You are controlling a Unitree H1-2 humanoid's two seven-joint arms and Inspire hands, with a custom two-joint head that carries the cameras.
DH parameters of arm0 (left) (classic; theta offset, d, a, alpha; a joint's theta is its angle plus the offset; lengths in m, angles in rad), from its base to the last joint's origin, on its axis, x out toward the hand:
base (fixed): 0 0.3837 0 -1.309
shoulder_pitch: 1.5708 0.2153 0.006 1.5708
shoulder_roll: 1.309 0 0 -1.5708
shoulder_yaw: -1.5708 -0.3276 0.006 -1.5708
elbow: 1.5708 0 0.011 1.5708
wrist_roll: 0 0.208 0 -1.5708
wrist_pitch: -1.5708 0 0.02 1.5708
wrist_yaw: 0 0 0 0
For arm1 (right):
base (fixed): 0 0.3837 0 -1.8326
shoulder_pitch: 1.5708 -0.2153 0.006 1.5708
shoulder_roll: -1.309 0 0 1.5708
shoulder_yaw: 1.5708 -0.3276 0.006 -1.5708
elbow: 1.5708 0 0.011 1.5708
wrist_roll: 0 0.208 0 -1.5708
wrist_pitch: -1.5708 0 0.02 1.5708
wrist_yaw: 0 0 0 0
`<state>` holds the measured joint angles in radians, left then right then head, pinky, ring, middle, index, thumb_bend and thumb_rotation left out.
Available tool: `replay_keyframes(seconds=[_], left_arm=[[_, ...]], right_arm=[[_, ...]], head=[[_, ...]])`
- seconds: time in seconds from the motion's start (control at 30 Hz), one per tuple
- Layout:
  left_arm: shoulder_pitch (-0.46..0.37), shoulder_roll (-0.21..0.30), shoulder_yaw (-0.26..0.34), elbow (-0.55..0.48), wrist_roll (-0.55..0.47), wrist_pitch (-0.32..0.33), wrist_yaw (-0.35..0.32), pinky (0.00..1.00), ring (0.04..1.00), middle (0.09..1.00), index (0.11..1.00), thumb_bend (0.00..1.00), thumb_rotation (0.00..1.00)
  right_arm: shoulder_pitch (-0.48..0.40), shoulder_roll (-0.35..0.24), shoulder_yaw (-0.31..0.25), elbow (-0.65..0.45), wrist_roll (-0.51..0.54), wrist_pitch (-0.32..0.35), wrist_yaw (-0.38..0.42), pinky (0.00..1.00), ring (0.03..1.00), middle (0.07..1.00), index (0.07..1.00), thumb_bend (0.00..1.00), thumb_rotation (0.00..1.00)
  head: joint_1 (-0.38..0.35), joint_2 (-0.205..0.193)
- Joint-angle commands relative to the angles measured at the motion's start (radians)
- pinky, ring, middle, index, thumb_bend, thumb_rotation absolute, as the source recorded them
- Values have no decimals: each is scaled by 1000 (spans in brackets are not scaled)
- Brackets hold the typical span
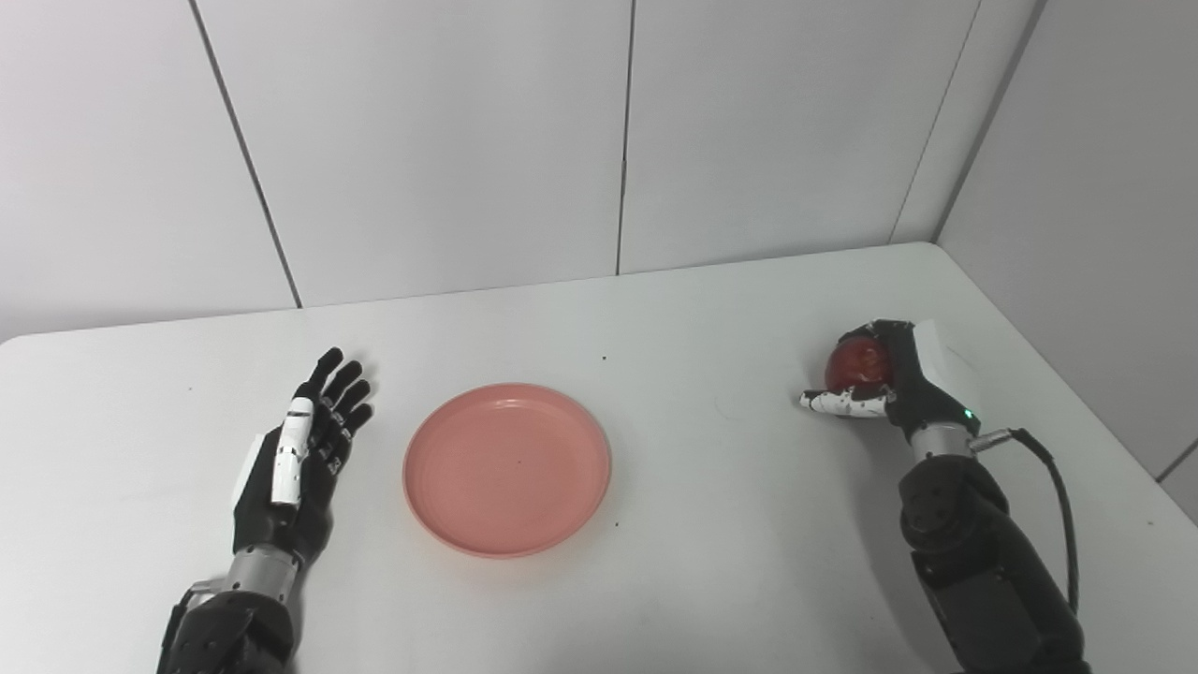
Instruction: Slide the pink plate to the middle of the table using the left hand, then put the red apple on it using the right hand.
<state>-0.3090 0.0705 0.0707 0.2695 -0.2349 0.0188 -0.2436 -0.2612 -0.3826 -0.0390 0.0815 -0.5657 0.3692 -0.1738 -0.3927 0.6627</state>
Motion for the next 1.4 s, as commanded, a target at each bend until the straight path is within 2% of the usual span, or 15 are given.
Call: replay_keyframes(seconds=[0.0,0.1,0.27,0.4,0.57,0.77,1.0,1.17,1.37], left_arm=[[29,3,-4,24,0,26,4,942,937,938,918,336,1000],[29,3,-5,28,0,22,4,943,939,940,921,336,1000],[28,-2,-5,40,-2,10,1,946,939,939,922,337,1000],[29,-9,-7,35,3,12,9,940,935,936,920,341,1000],[32,-17,-10,27,5,11,10,943,936,937,921,340,1000],[40,-23,-19,9,19,19,21,948,945,945,924,349,1000],[49,-37,-30,-11,32,23,42,944,937,933,915,358,1000],[55,-41,-39,-29,39,28,57,939,936,930,912,357,1000],[59,-47,-43,-32,34,18,56,942,941,935,917,357,1000]], right_arm=[[-26,-20,-17,-61,-15,-25,-35,368,441,500,485,518,132],[-20,-19,-26,-102,-12,-24,-30,340,416,481,485,518,132],[-15,-15,-36,-163,-14,-16,-22,352,426,488,485,518,132],[-16,-20,-28,-205,-19,-42,-17,340,408,466,485,516,129],[-30,-16,-7,-266,-37,-22,11,354,414,471,485,516,129],[-69,6,37,-332,-64,1,60,358,424,486,485,516,128],[-129,61,97,-360,-114,26,118,330,400,464,485,516,128],[-161,89,139,-337,-133,-20,126,307,383,455,485,517,129],[-204,145,213,-294,-153,-42,120,279,352,439,484,518,131]], head=[[2,-1],[4,0],[17,-2],[27,-4],[43,-5],[71,-5],[109,-4],[124,-2],[150,3]])
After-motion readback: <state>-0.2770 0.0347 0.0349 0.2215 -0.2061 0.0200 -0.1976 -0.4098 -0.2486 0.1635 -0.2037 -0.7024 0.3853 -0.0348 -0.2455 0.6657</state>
